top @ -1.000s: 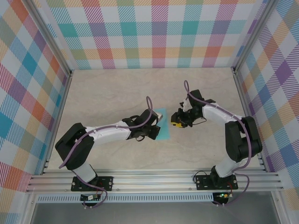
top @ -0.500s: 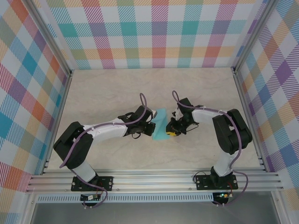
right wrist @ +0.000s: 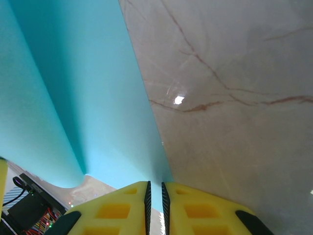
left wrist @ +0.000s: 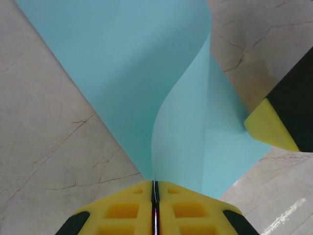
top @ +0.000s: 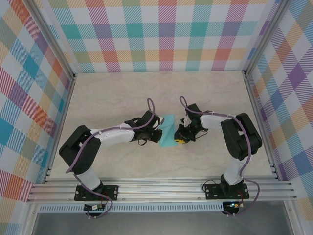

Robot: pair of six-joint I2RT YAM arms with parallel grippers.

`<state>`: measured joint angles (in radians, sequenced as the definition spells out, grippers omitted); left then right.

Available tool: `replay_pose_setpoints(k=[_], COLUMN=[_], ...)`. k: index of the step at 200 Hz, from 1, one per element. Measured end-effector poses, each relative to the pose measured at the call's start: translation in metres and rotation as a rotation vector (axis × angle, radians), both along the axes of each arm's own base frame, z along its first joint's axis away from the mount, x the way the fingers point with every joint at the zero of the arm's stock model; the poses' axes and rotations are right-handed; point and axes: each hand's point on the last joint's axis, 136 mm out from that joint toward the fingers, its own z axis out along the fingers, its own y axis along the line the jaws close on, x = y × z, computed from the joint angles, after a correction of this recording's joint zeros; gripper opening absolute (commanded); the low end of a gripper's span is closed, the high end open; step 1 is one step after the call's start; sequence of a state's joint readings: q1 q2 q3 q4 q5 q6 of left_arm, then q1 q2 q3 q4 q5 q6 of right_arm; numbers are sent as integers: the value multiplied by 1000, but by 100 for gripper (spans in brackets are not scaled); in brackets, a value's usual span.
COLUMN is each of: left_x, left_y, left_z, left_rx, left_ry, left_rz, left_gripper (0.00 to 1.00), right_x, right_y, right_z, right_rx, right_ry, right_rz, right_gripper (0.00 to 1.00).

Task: Fold a paper plane with a square sheet of paper (fold left side to right side)
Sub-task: Fold the triangle a second time at the center of the table.

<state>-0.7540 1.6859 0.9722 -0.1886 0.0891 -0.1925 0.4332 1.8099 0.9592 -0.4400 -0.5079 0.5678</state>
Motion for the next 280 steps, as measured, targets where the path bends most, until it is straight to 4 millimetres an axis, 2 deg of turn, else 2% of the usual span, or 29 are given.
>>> replay_pose_setpoints(k=[122,162,280], left_x=[8,12,14], left_y=[1,-3,-4], left_z=[-17,-15,-28], left_rx=[19,12,26], left_ry=[33,27,51], left_rz=[-9,-10,-9], left_gripper=[10,11,11], right_x=[0,0,0], right_y=[0,0,0], right_z=[0,0,-1], right_rx=[-5,-5,-5], right_ry=[7,7,8], right_rz=[6,6,6], right_gripper=[16,16,16])
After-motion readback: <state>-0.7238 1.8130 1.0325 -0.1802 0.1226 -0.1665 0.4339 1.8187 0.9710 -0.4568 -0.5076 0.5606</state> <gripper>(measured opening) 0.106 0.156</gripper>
